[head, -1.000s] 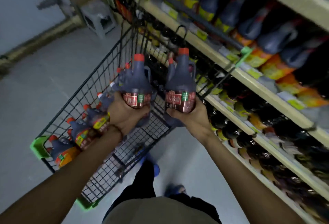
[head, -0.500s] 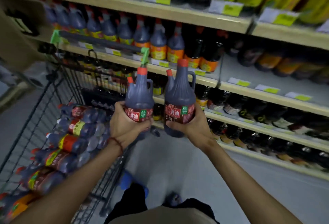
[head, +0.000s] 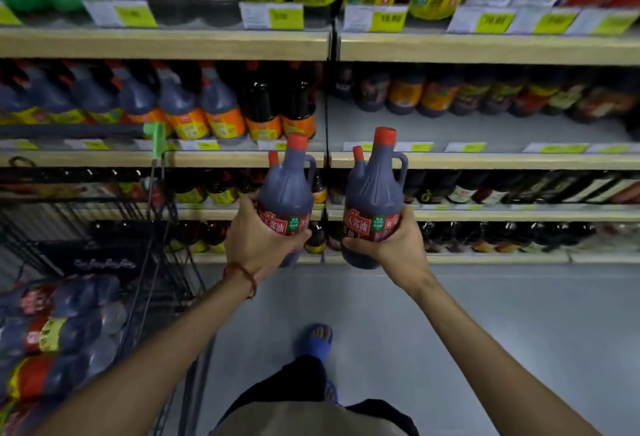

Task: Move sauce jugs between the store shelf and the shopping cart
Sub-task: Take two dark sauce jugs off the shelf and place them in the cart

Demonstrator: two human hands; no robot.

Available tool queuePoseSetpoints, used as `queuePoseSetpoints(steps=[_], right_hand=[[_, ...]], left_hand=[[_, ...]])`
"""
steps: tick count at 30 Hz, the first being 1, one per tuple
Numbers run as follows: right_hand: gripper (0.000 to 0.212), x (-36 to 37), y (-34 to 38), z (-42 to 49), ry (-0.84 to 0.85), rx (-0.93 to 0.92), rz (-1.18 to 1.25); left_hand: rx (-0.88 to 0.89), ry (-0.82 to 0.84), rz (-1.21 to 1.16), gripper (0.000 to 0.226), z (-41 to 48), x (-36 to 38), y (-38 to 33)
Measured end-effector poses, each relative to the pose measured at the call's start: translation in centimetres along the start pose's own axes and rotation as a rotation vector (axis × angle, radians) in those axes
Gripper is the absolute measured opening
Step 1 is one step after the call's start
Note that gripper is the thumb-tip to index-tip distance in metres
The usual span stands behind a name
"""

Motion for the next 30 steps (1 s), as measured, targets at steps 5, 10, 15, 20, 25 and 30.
queuePoseSetpoints(steps=[5, 10, 15, 20, 25, 30], right_hand=[[0.093, -2.5, -1.3, 5.1, -0.025, 0.046, -0.042], [0.092, -4.1, -2.5, 9.0, -0.018, 0.061, -0.023], [0.092, -5.9, -3.9, 11.9, 0.043, 0.056, 0.007], [0.094, -7.4, -5.3, 14.3, 0.144, -0.008, 0.002], [0.095, -8.3, -6.3, 15.9, 0.184, -0.068, -0.024], [0.098, -8.4, -7.1, 17.0, 0.151, -0.105, -0.003]], left_hand=[[0.0, -0.002, 0.074, 0.093, 4.0, 3.7, -3.1], [-0.037, 0.003, 0.069, 0.093, 6.7, 6.7, -5.3], [-0.047, -0.047, 0.053, 0.092, 6.8, 8.9, -7.3], [-0.06, -0.103, -0.019, 0.097, 5.9, 11.5, -8.8], [-0.073, -0.184, -0.1, 0.09, 5.9, 14.1, -9.3], [-0.03, -0.254, -0.189, 0.089, 7.2, 15.6, -10.2]])
Point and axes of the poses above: each hand's wrist, its own z-axis towards the middle knuckle, its own x-axis out of the palm, y = z × x, the point moved 8 cm from there along z, towards the middle knuckle, and after that the axes turned 12 degrees about -x, right-handed, at the moved point
